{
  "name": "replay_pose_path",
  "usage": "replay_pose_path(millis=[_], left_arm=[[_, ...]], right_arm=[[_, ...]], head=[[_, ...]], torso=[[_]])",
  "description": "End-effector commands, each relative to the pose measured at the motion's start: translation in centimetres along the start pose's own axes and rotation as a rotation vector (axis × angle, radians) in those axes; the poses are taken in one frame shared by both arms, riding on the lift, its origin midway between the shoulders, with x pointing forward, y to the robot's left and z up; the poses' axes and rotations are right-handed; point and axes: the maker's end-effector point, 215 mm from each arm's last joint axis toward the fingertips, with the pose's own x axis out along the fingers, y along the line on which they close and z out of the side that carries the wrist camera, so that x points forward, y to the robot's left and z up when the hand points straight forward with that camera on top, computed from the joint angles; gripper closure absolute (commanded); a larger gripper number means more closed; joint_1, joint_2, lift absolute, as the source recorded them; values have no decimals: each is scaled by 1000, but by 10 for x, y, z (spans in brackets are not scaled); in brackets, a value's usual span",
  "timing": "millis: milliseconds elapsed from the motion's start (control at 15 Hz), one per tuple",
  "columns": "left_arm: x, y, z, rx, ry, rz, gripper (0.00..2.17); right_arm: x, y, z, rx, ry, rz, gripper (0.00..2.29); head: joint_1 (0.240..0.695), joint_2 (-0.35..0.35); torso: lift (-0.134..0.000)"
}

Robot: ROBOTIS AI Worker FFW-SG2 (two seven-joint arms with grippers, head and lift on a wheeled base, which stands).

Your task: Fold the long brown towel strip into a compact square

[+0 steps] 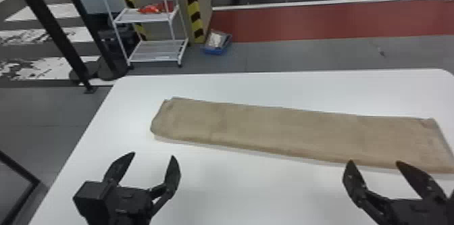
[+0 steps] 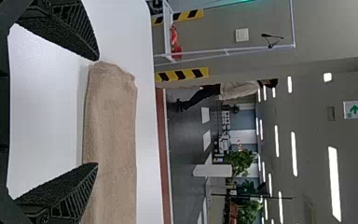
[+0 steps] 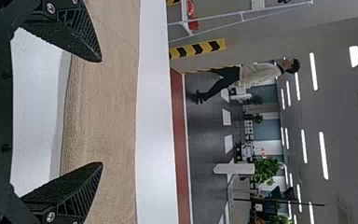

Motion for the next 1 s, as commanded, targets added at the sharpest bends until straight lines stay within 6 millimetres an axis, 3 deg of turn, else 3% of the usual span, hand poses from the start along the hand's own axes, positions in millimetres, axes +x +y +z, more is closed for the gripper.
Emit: replay_pose_path(millis=[0, 667, 933], left_arm=[[-1, -3, 0, -6, 0, -1, 70], [-3, -8, 0, 8, 5, -6, 73], [2, -10, 10, -3, -13, -10, 76]], right_arm=[[0, 0, 0, 0, 0, 0, 97], [-1, -5, 0, 7, 0, 2, 100], [-2, -7, 1, 5, 0, -2, 100]], head=[[695, 145], [695, 129], [695, 121]], torso=[[-126], [-126], [-126]])
